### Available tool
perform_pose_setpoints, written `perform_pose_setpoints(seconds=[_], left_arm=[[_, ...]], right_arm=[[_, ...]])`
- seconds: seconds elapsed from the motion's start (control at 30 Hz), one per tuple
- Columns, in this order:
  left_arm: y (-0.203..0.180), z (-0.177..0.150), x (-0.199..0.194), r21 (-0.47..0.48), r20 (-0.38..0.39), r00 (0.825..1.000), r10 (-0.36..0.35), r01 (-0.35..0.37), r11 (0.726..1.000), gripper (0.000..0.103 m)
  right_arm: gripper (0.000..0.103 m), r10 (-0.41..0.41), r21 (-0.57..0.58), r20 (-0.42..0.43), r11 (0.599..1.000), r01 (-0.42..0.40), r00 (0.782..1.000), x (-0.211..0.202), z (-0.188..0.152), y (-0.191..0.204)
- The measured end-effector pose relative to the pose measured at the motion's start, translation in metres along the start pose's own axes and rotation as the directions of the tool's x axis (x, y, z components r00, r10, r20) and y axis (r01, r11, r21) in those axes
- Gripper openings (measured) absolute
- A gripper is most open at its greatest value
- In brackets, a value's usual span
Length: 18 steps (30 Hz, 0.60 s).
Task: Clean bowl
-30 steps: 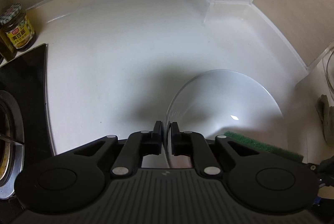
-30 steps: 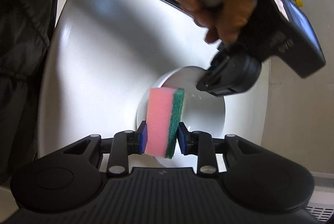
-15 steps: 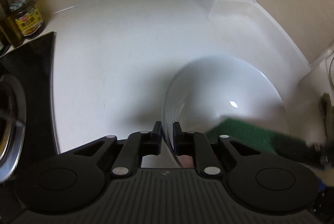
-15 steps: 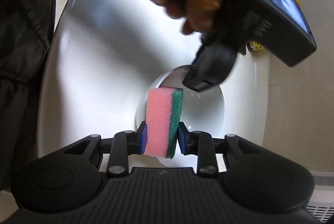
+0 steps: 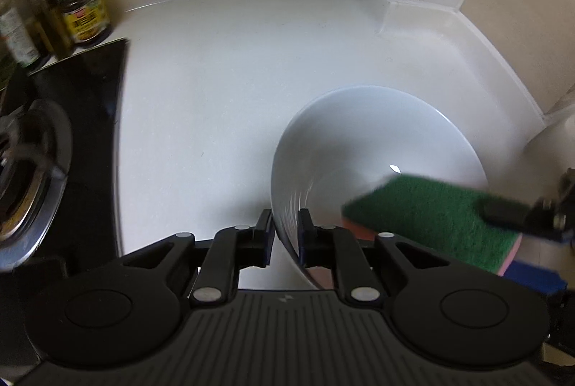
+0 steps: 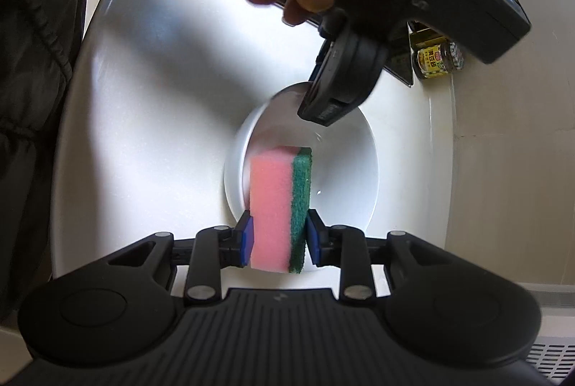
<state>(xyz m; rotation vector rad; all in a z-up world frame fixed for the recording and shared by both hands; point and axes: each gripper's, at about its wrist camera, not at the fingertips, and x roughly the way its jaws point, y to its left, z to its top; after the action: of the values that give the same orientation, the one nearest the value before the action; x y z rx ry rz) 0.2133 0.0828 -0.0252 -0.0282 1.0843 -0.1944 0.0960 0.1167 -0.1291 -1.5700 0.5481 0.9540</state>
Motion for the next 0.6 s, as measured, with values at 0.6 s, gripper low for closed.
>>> perform_pose_setpoints(seconds=[0.6], left_arm=[[0.004, -0.014, -0.006, -0.050, 0.013, 1.000, 0.000, 0.000, 0.999, 0.015]], right_arm=[[0.026, -0.017, -0.003, 0.002, 1.000, 0.017, 1.000, 0.006, -0.001, -0.004]])
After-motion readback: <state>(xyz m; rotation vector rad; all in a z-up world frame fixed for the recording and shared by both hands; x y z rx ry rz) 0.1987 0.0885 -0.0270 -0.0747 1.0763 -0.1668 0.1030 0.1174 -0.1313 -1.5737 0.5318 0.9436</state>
